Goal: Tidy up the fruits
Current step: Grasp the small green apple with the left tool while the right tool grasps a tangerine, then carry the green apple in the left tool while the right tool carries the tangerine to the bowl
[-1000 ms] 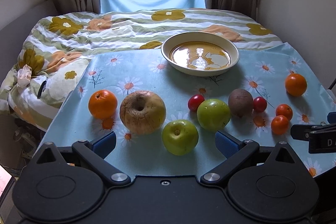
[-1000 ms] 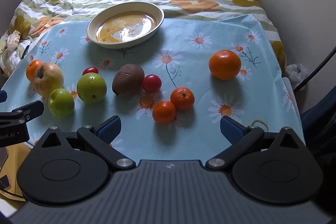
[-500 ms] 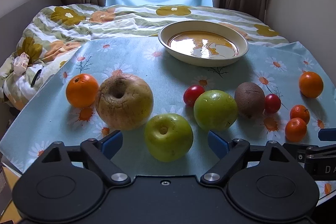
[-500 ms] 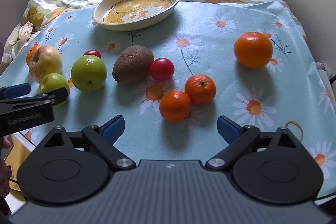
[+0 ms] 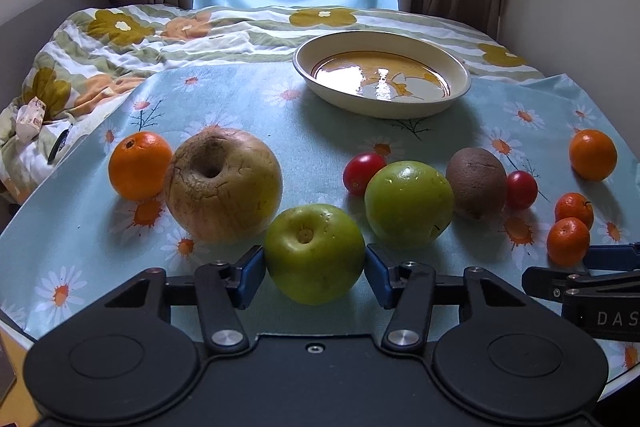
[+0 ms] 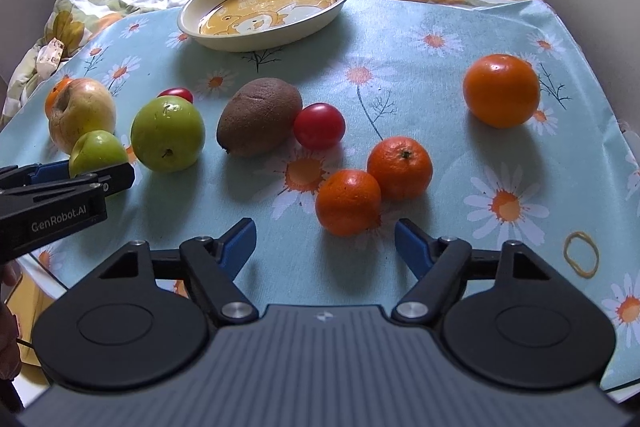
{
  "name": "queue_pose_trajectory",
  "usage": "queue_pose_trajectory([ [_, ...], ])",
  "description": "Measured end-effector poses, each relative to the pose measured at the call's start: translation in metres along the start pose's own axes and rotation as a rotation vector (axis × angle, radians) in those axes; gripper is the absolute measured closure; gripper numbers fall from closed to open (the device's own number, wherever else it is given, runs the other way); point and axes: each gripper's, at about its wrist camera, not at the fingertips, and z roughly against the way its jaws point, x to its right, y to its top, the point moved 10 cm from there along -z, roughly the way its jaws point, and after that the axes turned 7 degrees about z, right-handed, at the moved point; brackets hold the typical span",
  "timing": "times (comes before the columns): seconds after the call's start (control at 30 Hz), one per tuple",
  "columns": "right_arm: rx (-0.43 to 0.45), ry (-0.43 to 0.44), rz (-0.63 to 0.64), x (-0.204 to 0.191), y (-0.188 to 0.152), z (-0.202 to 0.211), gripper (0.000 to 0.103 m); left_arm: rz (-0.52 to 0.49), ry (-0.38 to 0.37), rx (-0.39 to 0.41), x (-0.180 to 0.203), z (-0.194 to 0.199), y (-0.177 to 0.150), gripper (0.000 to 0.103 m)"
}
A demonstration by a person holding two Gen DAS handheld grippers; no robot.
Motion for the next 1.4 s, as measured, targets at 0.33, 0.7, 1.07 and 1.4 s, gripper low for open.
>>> queue_pose_trajectory([
  [0.33, 0.016, -0.042, 0.013, 0.002, 0.007, -0.006, 0.030, -0.007, -0.007, 0.010, 0.000, 0.003, -0.002, 0.045],
  [0.7, 0.022, -0.073, -0.001, 0.005, 0.009, -0.005, 0.046, -0.029, -0.009, 0.026, 0.001, 0.006, -0.004, 0.045],
  [1.07, 0.046, -0.060, 0.006, 0.005, 0.012, 0.003, 0.054, -0.034, -0.004, 0.049, 0.002, 0.018, -0.002, 0.045],
  [1.4, 0.130, 0.007, 0.041, -0.001, 0.046, 0.050, 0.054, -0.004, -0.006, 0.122, 0.007, 0.067, 0.030, 0.045],
])
